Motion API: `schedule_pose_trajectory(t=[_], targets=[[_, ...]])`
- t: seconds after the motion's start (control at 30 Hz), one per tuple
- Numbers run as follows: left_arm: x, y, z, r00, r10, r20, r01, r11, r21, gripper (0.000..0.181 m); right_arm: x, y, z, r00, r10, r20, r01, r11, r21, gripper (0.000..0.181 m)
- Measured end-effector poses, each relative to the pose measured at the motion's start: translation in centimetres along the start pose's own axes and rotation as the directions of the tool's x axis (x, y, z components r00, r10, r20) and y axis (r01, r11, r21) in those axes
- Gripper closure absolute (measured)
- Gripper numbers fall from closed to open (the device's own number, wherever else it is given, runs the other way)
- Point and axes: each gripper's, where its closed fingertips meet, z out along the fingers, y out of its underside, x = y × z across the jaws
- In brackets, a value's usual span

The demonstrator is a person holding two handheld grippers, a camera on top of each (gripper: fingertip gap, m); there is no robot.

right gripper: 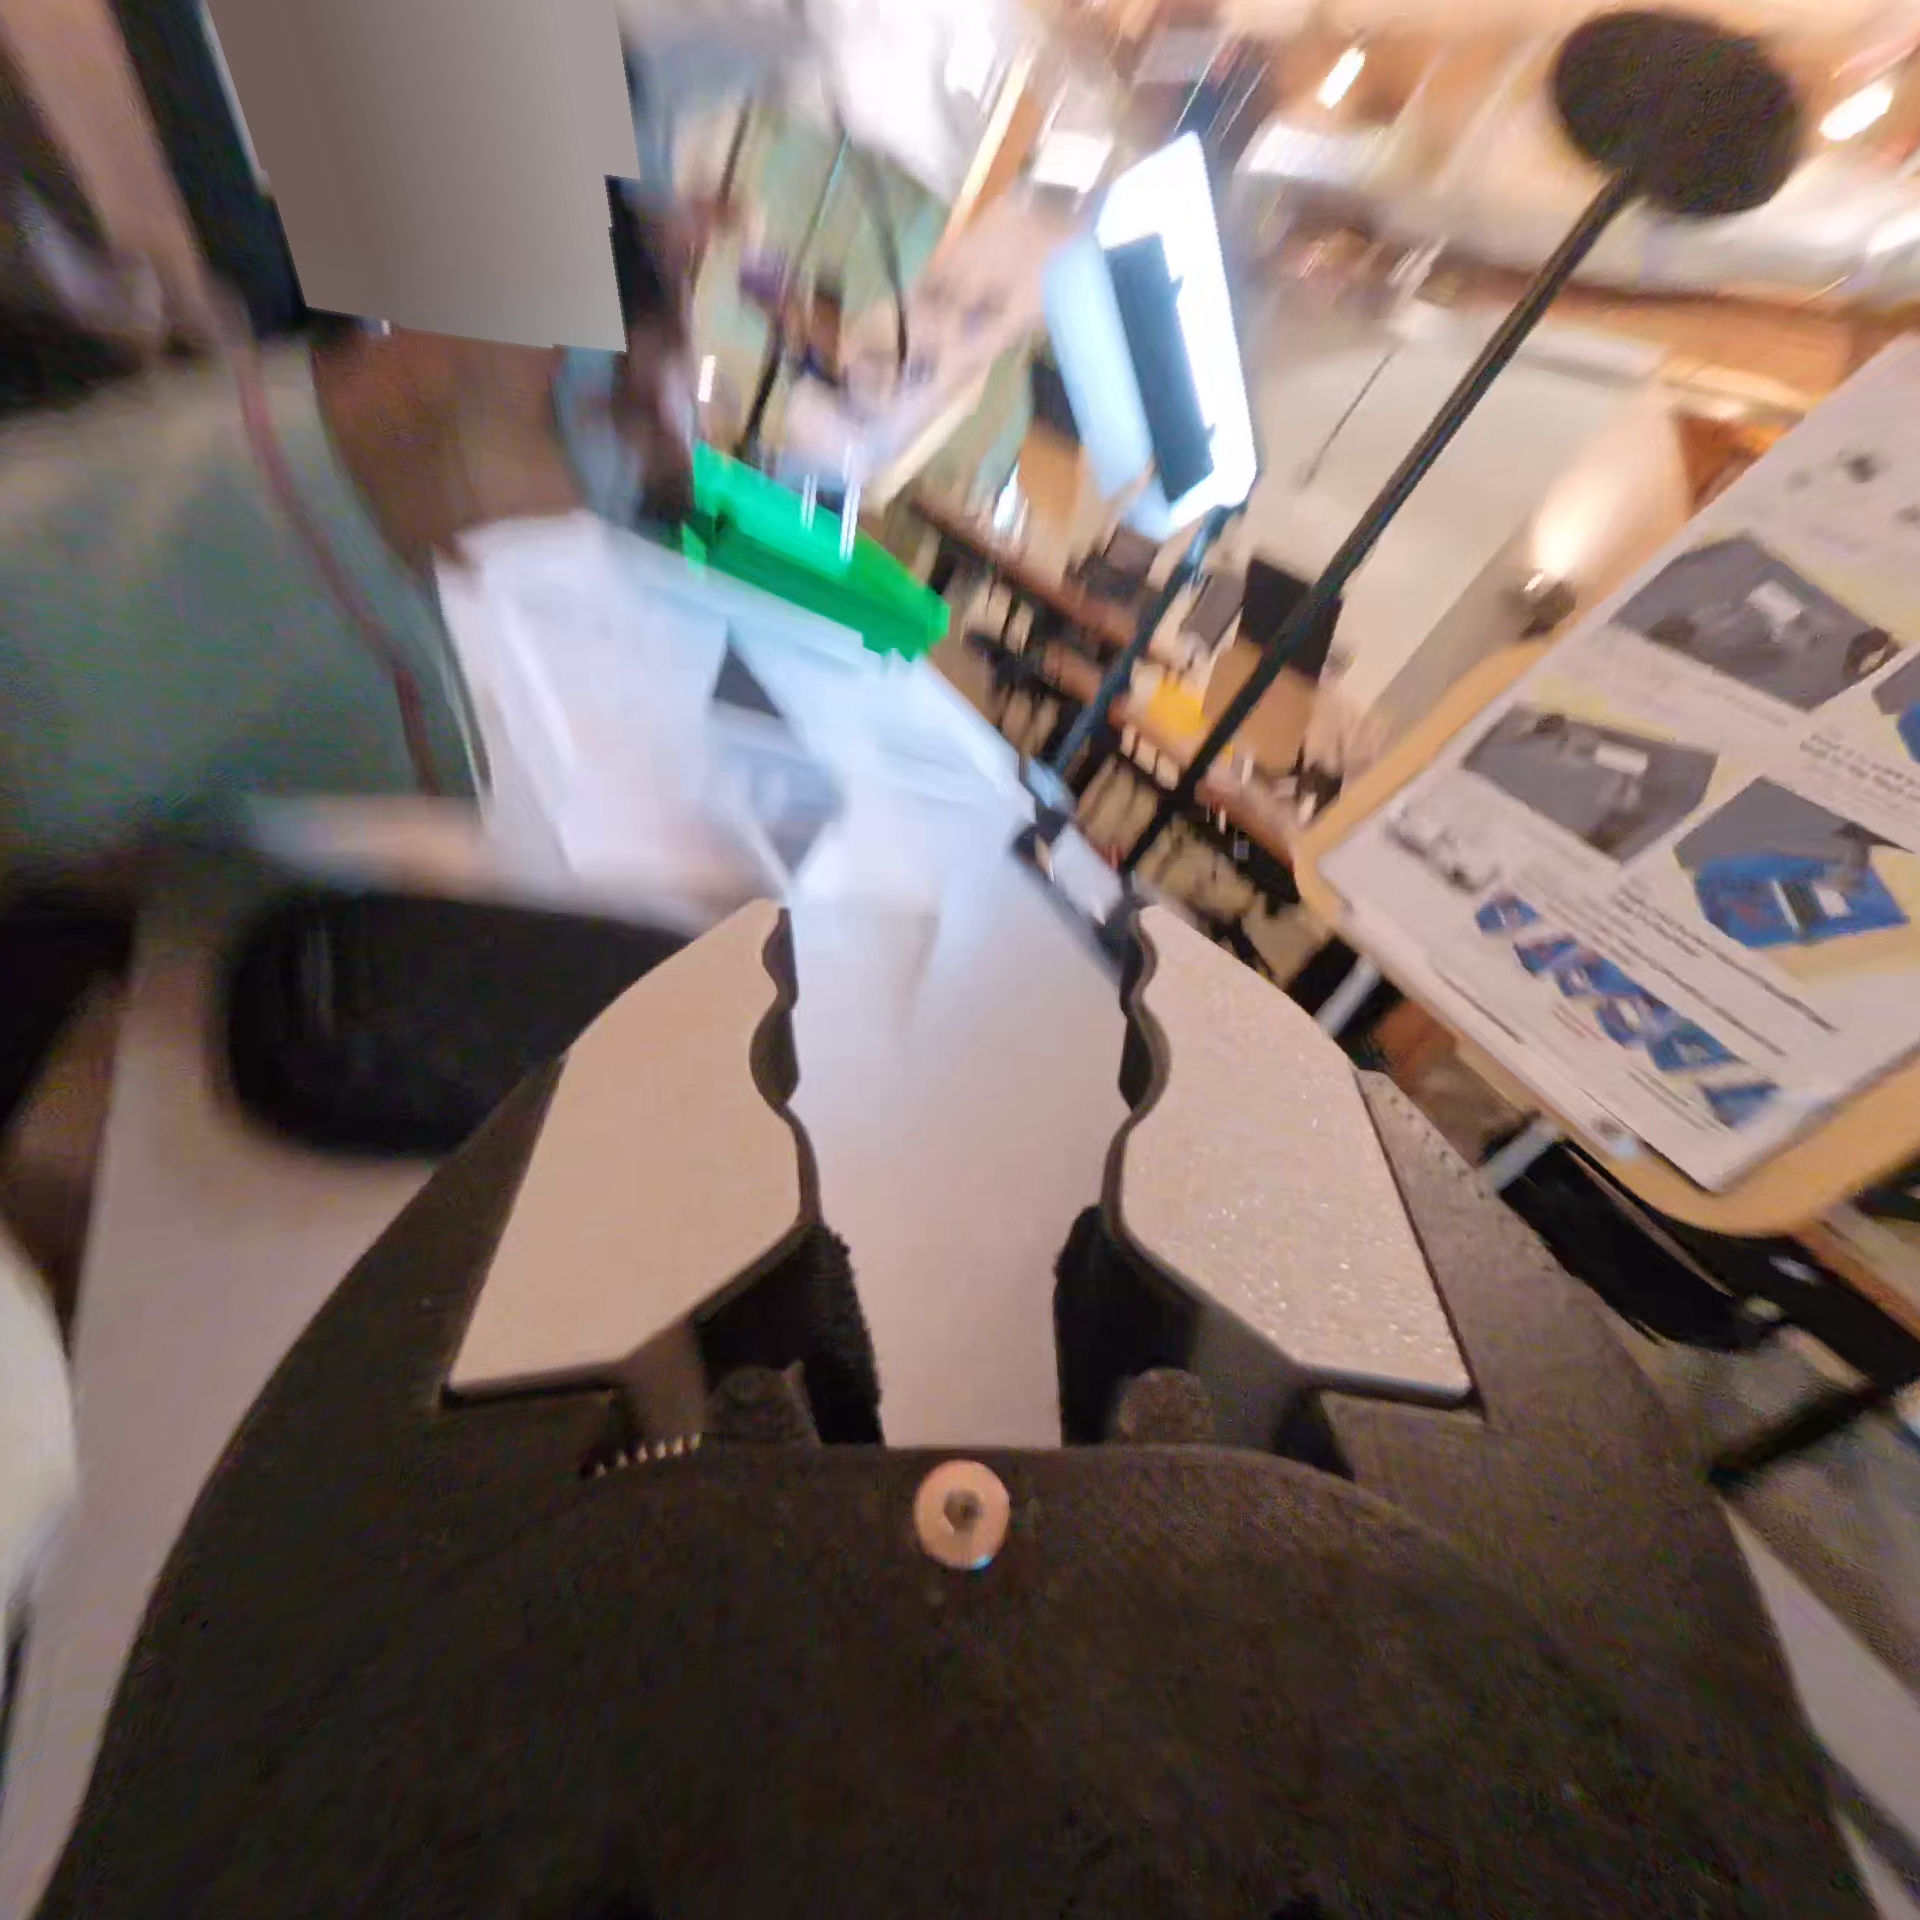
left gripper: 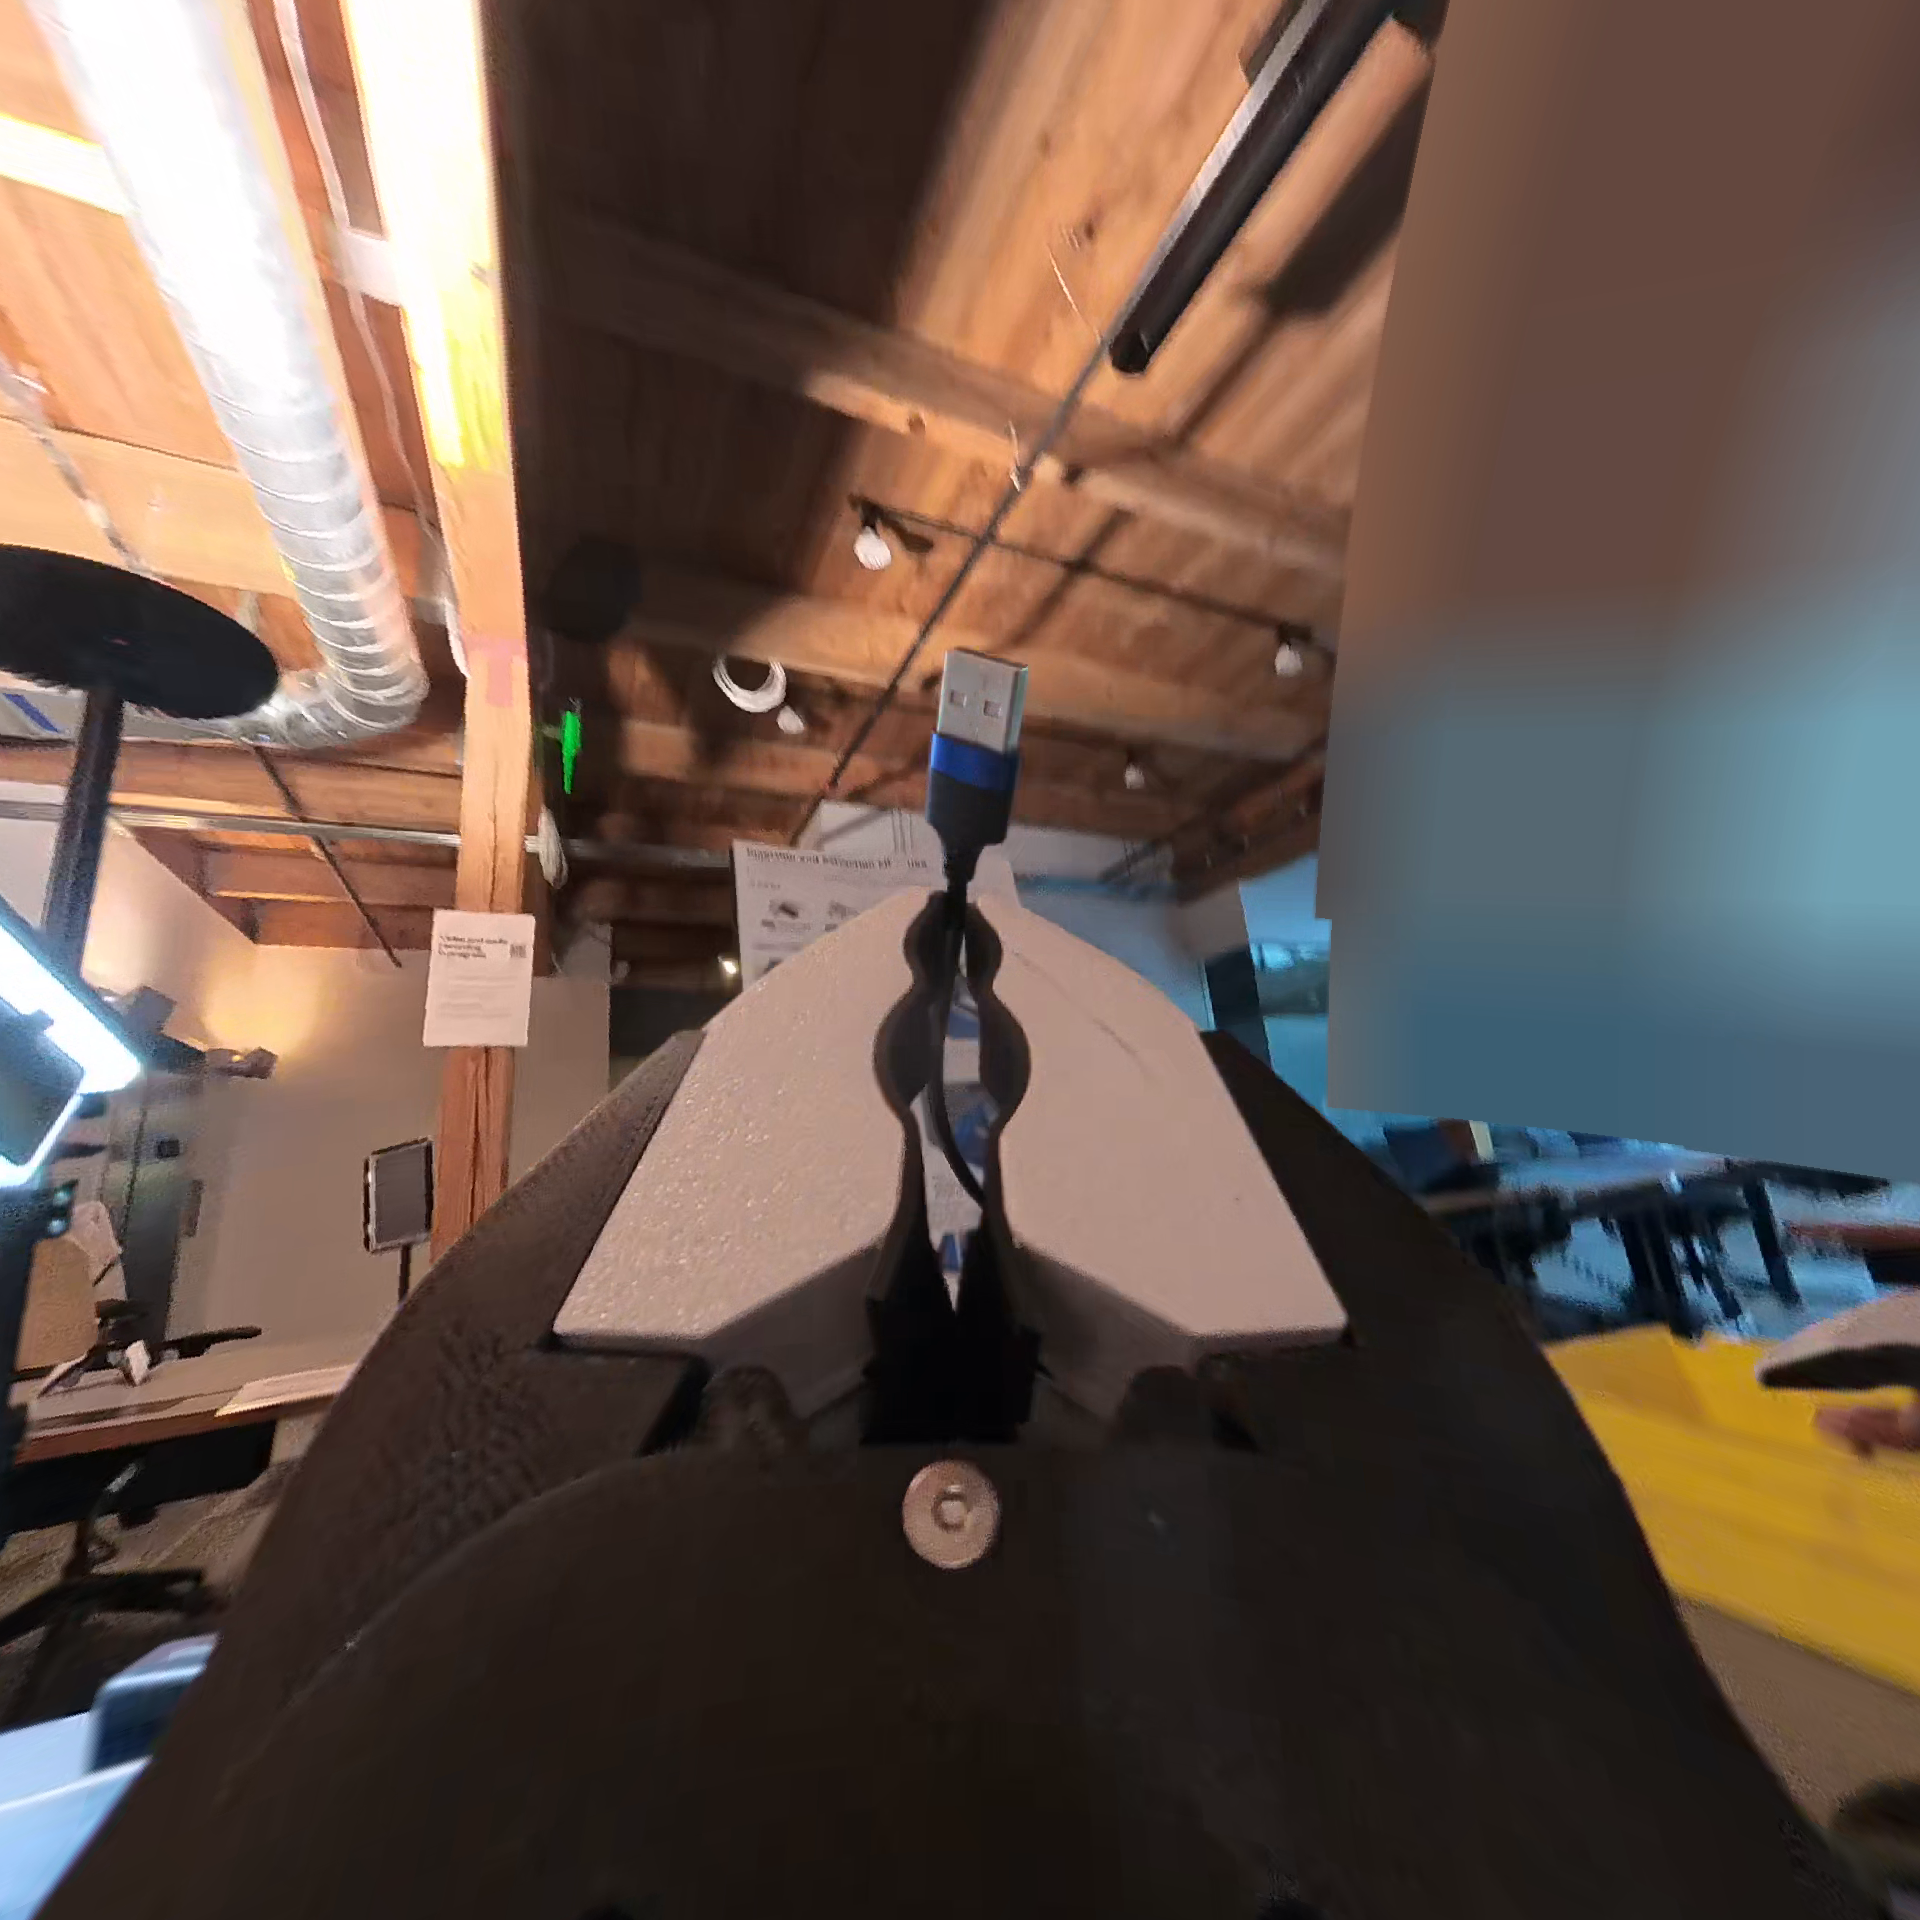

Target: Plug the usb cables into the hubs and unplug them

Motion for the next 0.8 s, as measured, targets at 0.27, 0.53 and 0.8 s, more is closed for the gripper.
schedule_pose_trajectory(t=[0.27,0.53,0.8], targets=[[7.2,0.1,0.6,0.993,0.095,0.065,-0.104,0.985,0.138,0.179,-1.4,-5.6,7.5,0.976,0.162,-0.145,-0.121,0.958,0.261,0.138],[8.3,-0.3,0.9,0.995,0.089,0.045,-0.095,0.983,0.158,0.179,-1.7,-8.5,6.9,0.977,-0.007,-0.215,0.075,0.948,0.310,0.156],[10.6,-1.7,0.5,0.990,0.131,-0.055,-0.114,0.964,0.238,0.178,-0.7,-8.7,6.8,0.980,0.060,-0.188,0.006,0.942,0.335,0.175]])
